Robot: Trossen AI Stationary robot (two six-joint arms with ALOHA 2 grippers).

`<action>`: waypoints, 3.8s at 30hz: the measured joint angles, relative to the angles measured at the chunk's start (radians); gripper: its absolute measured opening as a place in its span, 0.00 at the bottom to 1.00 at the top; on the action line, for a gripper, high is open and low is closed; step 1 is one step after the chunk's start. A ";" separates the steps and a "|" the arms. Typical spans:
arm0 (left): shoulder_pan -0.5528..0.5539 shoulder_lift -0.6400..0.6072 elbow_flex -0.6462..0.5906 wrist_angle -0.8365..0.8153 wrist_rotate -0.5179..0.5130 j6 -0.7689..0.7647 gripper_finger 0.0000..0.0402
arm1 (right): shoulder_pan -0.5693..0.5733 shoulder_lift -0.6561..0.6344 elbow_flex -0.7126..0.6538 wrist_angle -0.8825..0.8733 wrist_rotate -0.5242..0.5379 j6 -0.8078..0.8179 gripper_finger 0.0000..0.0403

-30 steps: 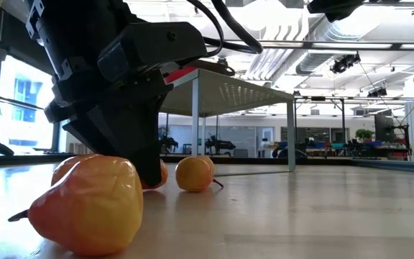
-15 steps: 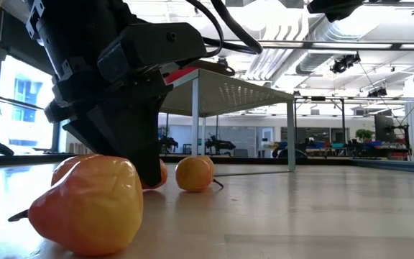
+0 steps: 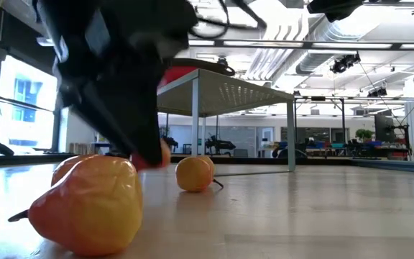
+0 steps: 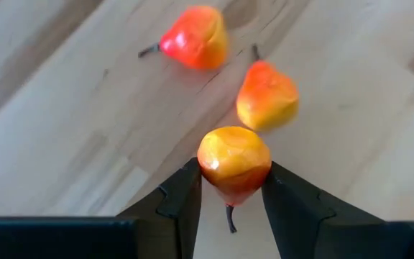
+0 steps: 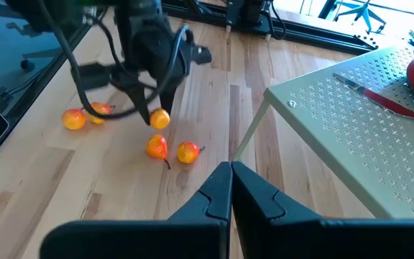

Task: Pick & Place Fruit
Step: Put the orange pear into the red strainer on the shelf

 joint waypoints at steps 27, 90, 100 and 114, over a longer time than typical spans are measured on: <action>0.060 -0.488 0.000 -0.191 -0.370 0.422 0.33 | -0.149 0.000 0.000 0.184 0.002 -0.213 0.01; 1.008 -0.559 0.000 0.036 0.054 0.714 0.33 | -0.883 0.000 0.000 0.165 -0.167 -0.315 0.01; 1.022 -0.556 0.000 0.037 0.049 0.720 0.48 | -0.883 0.000 0.000 0.164 -0.167 -0.317 0.01; 1.021 -0.568 0.000 0.090 0.060 0.788 0.50 | -0.883 0.000 0.000 0.164 -0.166 -0.317 0.01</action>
